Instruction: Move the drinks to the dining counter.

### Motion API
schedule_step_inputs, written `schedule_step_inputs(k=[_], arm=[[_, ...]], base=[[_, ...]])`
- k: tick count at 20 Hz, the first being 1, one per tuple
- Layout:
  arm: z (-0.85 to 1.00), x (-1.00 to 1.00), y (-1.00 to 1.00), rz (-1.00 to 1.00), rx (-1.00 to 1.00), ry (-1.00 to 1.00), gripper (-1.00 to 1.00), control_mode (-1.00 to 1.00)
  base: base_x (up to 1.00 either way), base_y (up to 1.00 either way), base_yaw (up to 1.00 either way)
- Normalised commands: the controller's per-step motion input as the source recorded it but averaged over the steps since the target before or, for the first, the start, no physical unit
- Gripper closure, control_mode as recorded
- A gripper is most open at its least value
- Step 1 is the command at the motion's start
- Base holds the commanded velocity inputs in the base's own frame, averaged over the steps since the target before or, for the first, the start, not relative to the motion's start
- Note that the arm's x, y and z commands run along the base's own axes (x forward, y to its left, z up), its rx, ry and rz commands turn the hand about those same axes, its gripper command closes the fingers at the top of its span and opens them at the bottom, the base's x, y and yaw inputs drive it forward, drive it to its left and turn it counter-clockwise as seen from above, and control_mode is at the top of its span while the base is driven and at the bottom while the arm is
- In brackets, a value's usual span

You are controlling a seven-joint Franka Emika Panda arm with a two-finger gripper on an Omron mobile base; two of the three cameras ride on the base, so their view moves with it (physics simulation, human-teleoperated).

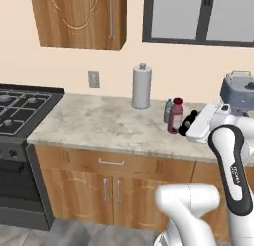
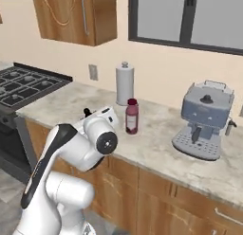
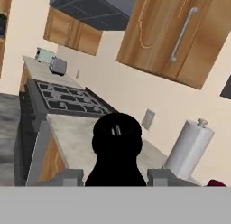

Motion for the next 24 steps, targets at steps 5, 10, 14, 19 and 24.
schedule_step_inputs(k=[5, 10, 14, 19, 24], arm=[[0.00, 0.00, 0.00, 0.00, 0.00, 0.00, 1.00, 1.00], [0.00, 0.00, 0.00, 0.00, 0.00, 0.00, 1.00, 1.00], [0.00, 0.00, 0.00, 0.00, 0.00, 0.00, 1.00, 1.00], [0.00, 0.00, 0.00, 0.00, 0.00, 0.00, 1.00, 1.00], [0.00, 0.00, 0.00, 0.00, 0.00, 0.00, 1.00, 1.00]], base=[[-0.01, -0.03, 0.99], [0.00, 0.00, 1.00], [0.00, 0.00, 1.00], [0.00, 0.00, 1.00], [0.00, 0.00, 1.00]])
